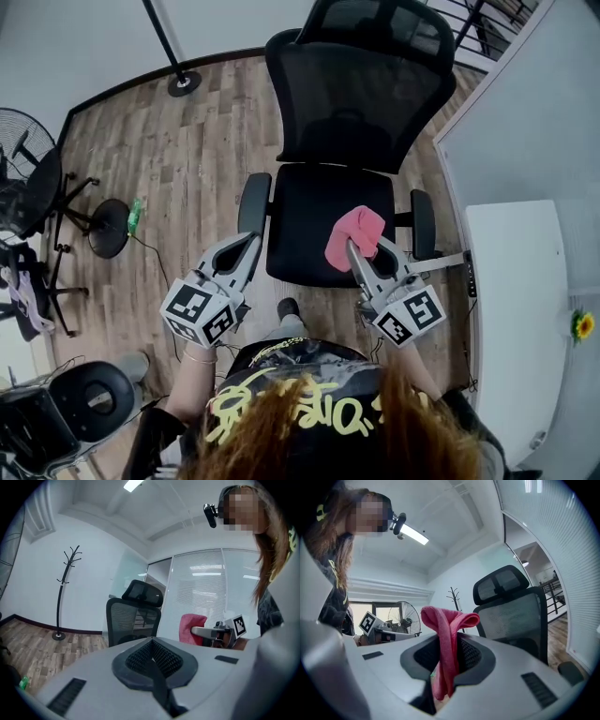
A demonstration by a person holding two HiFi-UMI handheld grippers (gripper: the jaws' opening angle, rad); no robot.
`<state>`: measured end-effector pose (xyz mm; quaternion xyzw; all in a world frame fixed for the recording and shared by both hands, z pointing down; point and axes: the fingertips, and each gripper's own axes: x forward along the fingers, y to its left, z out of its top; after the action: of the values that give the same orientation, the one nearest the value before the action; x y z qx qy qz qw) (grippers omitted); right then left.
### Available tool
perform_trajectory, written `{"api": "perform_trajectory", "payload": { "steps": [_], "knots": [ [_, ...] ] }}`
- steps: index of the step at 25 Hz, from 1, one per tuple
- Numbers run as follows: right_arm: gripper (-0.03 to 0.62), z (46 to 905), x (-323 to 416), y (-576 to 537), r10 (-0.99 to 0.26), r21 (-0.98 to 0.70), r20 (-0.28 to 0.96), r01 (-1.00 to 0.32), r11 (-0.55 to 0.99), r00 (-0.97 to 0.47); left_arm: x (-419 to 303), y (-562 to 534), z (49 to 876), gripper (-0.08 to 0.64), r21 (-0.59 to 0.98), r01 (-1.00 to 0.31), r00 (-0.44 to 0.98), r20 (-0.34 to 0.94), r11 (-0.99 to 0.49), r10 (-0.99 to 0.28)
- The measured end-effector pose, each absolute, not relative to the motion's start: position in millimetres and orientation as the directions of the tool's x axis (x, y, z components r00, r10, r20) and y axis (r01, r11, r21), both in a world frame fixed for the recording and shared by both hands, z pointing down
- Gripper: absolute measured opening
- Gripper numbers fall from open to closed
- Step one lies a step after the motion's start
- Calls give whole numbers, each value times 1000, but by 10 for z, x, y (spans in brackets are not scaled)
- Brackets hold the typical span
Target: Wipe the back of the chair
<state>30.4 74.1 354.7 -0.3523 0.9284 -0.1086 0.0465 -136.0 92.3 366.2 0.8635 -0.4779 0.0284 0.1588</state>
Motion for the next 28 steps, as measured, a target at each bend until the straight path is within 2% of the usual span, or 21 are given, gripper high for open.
{"api": "perform_trajectory", "payload": {
  "steps": [13, 22, 28],
  "knots": [
    [74, 3536, 463, 398, -741, -222, -9, -722, 656, -671, -1242, 416, 3719, -11, 258, -783, 617, 200, -566, -761],
    [72, 3616, 826, 131, -717, -232, 15, -700, 676, -697, -1015, 306, 3684, -11, 255, -818, 567, 211, -515, -796],
    [72, 3475, 1167, -414, -720, -163, -8, -710, 685, -694, -835, 11, 3597, -11, 248, -842, 527, 194, -479, -827]
  ]
}}
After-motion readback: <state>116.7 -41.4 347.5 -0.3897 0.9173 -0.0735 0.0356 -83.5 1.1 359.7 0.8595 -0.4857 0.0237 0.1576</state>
